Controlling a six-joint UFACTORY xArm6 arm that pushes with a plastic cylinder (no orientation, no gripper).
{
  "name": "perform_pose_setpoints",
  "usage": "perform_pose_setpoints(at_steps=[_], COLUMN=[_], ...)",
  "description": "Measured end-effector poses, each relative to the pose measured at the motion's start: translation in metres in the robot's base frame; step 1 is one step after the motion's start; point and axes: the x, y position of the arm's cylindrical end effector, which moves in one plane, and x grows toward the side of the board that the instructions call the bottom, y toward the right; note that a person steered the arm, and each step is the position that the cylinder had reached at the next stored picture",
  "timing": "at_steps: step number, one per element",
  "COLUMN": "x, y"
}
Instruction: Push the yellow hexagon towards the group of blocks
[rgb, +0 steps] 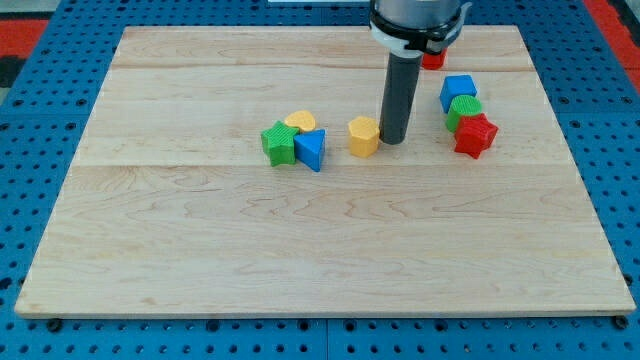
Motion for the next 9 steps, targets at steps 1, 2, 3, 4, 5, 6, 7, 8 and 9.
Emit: perform_pose_setpoints(at_steps=[1, 2, 3, 4, 5, 6, 7, 8, 9], x=[0.0, 0.0, 0.0, 0.0, 0.0, 0.0, 0.0, 0.0, 0.0], y=[-0.007, -0.01, -0.011, -0.013, -0.013, -0.013, -0.014, -0.017, -0.021])
